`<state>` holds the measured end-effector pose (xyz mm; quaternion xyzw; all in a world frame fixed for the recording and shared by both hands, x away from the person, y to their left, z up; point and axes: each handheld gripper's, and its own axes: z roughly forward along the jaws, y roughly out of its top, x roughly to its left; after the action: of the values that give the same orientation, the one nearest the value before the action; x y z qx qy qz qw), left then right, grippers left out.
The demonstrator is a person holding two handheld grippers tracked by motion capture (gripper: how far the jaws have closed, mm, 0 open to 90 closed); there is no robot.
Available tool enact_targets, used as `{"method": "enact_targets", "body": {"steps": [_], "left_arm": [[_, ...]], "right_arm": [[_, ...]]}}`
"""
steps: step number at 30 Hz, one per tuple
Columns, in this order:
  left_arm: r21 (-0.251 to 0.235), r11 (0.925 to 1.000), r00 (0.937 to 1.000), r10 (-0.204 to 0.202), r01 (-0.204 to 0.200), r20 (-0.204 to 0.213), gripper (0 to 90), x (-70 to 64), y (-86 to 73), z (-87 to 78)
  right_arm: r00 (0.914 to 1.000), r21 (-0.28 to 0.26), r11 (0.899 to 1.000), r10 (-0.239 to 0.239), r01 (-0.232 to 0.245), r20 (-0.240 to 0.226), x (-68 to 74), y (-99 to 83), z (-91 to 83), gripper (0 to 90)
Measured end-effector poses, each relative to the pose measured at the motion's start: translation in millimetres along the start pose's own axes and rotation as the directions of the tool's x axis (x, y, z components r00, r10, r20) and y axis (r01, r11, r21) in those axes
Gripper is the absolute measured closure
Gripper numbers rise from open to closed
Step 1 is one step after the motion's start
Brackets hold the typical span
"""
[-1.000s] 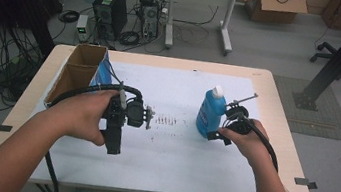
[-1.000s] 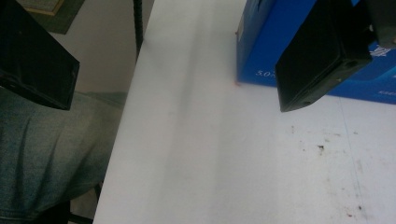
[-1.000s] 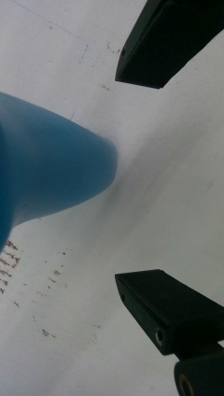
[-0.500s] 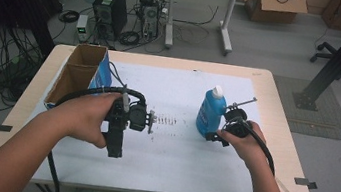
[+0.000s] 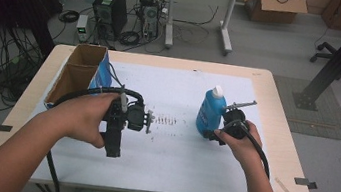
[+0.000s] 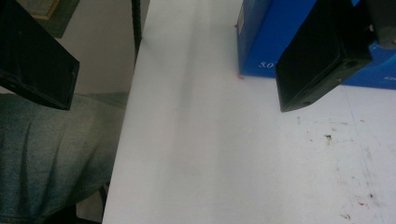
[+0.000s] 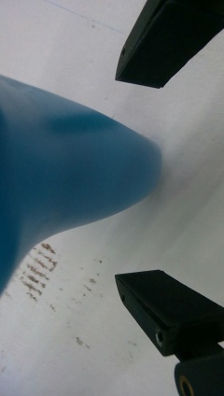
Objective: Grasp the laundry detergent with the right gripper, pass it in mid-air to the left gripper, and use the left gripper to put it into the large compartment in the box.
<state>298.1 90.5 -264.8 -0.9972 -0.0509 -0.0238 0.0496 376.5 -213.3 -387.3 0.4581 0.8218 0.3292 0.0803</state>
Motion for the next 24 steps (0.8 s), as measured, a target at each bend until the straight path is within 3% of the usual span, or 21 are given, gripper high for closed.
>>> {"method": "enact_targets", "body": {"steps": [14, 24], "left_arm": [[0.006, 1.0, 1.0, -0.003, 0.003, -0.006, 0.3, -0.8, -0.7, -1.3], [0.012, 0.9999, 0.9999, -0.008, 0.008, -0.013, 0.3, -2.8, -4.5, -3.3]], "right_arm": [[0.999, -0.131, 0.99, -0.043, 0.044, 0.01, 2.4, -5.3, 5.6, 3.5], [0.9988, -0.219, 0.975, -0.049, 0.048, 0.001, 1.2, -8.6, 7.3, 2.9]]}}
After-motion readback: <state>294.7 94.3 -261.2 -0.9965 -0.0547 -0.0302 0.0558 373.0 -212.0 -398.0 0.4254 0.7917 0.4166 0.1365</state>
